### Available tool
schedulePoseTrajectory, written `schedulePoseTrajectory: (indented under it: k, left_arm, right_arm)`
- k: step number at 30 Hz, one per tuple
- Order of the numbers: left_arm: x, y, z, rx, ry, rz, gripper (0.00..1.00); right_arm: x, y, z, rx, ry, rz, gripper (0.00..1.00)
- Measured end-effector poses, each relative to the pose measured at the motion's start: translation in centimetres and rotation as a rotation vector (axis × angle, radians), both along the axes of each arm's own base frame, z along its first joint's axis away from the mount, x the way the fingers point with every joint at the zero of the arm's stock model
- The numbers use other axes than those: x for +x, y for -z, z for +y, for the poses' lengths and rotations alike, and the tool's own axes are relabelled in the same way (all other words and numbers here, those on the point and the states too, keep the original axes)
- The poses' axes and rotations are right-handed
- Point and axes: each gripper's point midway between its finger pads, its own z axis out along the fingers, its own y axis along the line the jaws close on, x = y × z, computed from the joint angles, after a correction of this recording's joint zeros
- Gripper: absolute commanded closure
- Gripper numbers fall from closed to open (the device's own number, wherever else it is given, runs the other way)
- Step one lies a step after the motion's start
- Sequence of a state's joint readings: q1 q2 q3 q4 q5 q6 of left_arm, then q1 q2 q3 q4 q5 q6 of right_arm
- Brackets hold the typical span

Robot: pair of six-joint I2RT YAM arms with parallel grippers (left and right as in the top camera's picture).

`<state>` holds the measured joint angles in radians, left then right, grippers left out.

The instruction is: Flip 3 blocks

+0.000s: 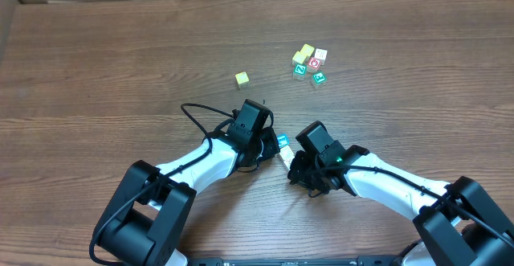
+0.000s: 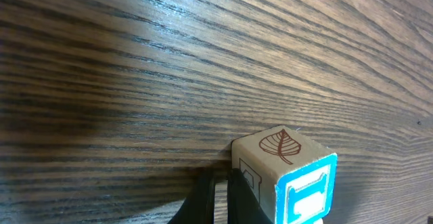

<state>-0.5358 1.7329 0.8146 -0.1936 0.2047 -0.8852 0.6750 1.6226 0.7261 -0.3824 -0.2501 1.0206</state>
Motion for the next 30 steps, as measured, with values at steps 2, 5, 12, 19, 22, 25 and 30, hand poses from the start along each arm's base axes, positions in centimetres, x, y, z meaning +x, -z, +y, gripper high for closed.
schedulePoseTrajectory:
  k: [2,5,12,19,22,25,30]
  left_arm:
    - [0.0,0.0,0.1,0.004,-0.001,0.002,0.96]
    - [-0.1,0.1,0.3,0.017,-0.004,0.007,0.96]
    - [-0.3,0.2,0.6,0.030,-0.013,0.023,0.96]
    - [-0.1,0.0,4.0,0.092,-0.051,0.120,0.96]
    - [0.4,-0.6,5.7,0.152,-0.043,0.168,0.96]
    - [3.1,-3.1,5.7,0.161,-0.010,0.104,0.96]
    - [7.1,-7.0,4.1,0.128,0.034,-0.045,0.96]
  right_arm:
    - [0.0,0.0,0.0,-0.001,0.001,-0.002,0.96]
    - [0.1,0.1,-0.2,-0.014,0.005,-0.007,0.95]
    - [0.4,0.1,-0.6,-0.033,0.014,-0.022,0.95]
    - [0.5,0.1,-0.6,-0.035,0.016,-0.027,0.95]
    - [0.5,0.1,-0.6,-0.035,0.016,-0.028,0.95]
    - [0.6,0.1,-0.5,-0.033,0.016,-0.029,0.95]
    - [0.6,0.1,-0.6,-0.034,0.016,-0.029,0.95]
